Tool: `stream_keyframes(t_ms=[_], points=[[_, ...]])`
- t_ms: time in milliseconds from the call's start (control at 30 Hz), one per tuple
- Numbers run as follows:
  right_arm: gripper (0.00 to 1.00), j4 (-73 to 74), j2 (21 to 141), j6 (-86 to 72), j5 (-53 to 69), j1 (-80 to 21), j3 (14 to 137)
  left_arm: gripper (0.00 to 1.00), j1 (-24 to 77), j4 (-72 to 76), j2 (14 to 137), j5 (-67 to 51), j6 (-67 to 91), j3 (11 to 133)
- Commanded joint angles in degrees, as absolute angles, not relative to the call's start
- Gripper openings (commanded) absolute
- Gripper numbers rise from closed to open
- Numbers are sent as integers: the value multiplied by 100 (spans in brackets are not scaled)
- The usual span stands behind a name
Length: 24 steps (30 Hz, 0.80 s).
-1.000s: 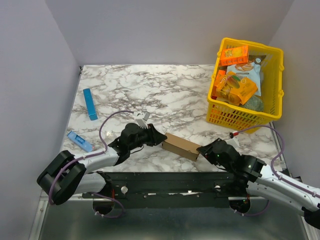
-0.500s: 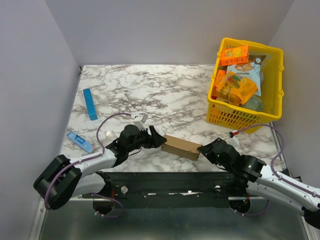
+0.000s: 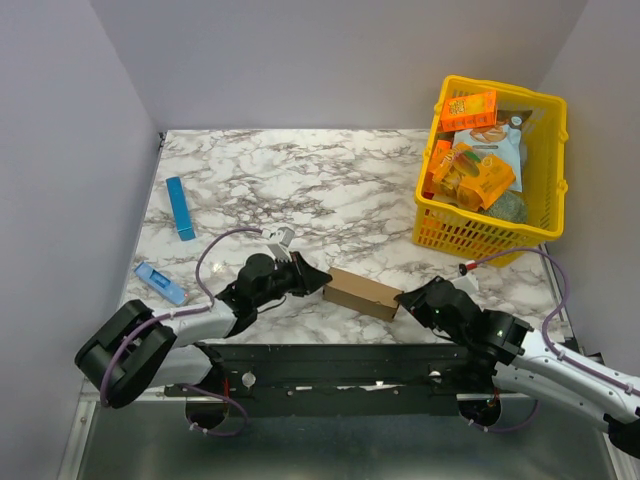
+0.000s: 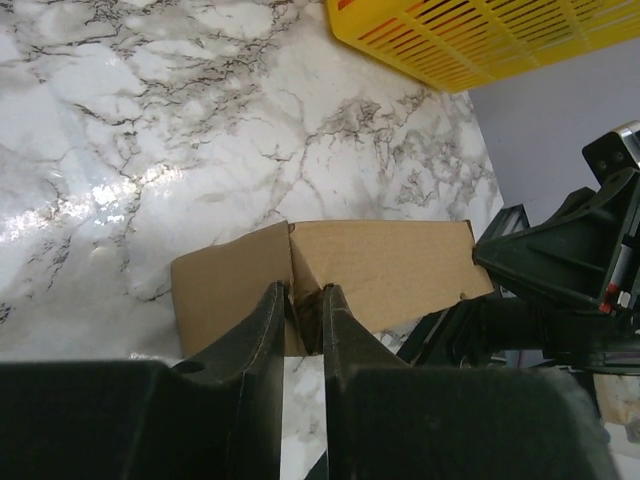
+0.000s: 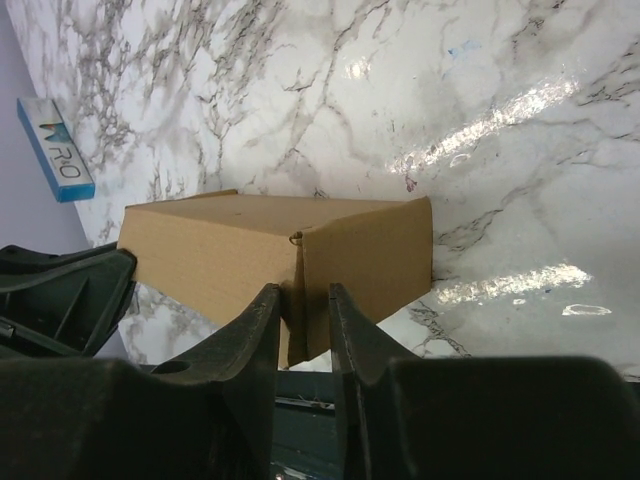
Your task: Fold the paper box
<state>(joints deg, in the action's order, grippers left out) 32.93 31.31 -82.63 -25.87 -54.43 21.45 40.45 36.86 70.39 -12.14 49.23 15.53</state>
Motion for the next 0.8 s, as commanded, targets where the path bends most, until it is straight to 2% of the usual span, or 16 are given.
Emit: stream_keyframes(t_ms=[0,233,367,500,633,767], points=[[31,4491,3217,-7972,-2962,-5432,1828,18,3964,2698,7865,-984,4729,984],[27,4439,3480,-7831,-2927,-5432,1837,11,4096,2646,8243,-809,4702,1160],[27,4377,3586,-7761,-2936,-5432,1872,11,4087,2602,8323,-835,4685,1222],[26,4298,3630,-7603,-2944,-5432,1960,16,4096,2321,8016,-660,4562,1318],[18,4052,3630,-7322,-2892,-5432,2004,17,4087,1960,7787,-405,4438,1459],[19,3229,3525,-6699,-2646,-5432,1838,18,4087,2248,7594,-211,4447,1292]])
